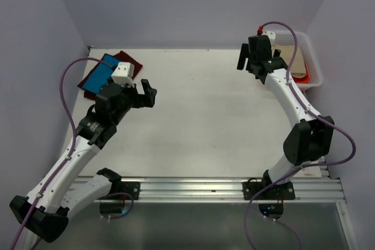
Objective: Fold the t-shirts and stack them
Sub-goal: Grab the tshirt from the pile
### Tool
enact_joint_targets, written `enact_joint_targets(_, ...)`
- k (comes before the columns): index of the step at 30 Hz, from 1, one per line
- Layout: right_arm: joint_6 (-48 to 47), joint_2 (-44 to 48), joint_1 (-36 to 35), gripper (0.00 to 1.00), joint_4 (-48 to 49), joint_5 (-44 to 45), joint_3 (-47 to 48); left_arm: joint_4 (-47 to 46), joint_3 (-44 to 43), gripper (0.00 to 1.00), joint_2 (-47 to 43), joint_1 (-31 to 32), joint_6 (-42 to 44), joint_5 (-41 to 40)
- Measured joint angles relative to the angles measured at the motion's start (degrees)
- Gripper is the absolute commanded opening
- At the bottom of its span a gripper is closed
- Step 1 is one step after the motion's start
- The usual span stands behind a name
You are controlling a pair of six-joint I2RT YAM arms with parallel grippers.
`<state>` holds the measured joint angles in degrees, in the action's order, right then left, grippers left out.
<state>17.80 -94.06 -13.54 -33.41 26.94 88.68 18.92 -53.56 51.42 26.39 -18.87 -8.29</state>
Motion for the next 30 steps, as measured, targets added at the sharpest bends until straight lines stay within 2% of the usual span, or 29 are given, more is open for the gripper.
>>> enact_joint_targets(4, 0.4, 0.3, 0.0, 0.99, -0.1, -2.3, 0.9, 0.2, 1.4, 1.0, -2.3, 0.0, 0.0, 0.0)
enact_joint_targets(6, -0.1, 1.5, 0.0, 0.99, 3.2, -4.0, -1.1, 0.3, 2.6, 1.0, -3.7, 0.0, 0.0, 0.1)
enact_joint_targets(10, 1.2, 0.7, 0.9, 0.99, 3.6, -1.0, -0.1, 0.6, 4.3, 1.0, -5.9, 0.0, -0.1, 0.4)
enact_joint_targets(12, 3.5, -4.8, 3.0, 0.99, -0.6, 1.6, 7.8, 1.0, 4.6, 1.0, -6.7, 0.0, -0.1, 0.8)
enact_joint_targets(16, 9.0, -21.0, 8.5, 0.99, -6.8, 6.4, 30.5, 3.1, 4.7, 1.0, -8.2, 0.0, -0.1, 0.8)
enact_joint_targets(19, 11.9, -27.7, 12.9, 0.99, -10.6, 7.0, 37.6, 4.8, 5.2, 1.0, -11.1, 0.0, -0.3, 0.4)
enact_joint_targets(24, 15.3, -36.2, 18.4, 0.99, -15.9, 5.0, 44.6, 8.6, 5.4, 1.0, -16.0, 0.0, -1.5, -0.6)
enact_joint_targets(30, 15.5, -43.1, 22.1, 0.98, -17.8, 1.9, 45.0, 11.5, 5.4, 1.0, -19.9, 0.0, -2.5, -2.1)
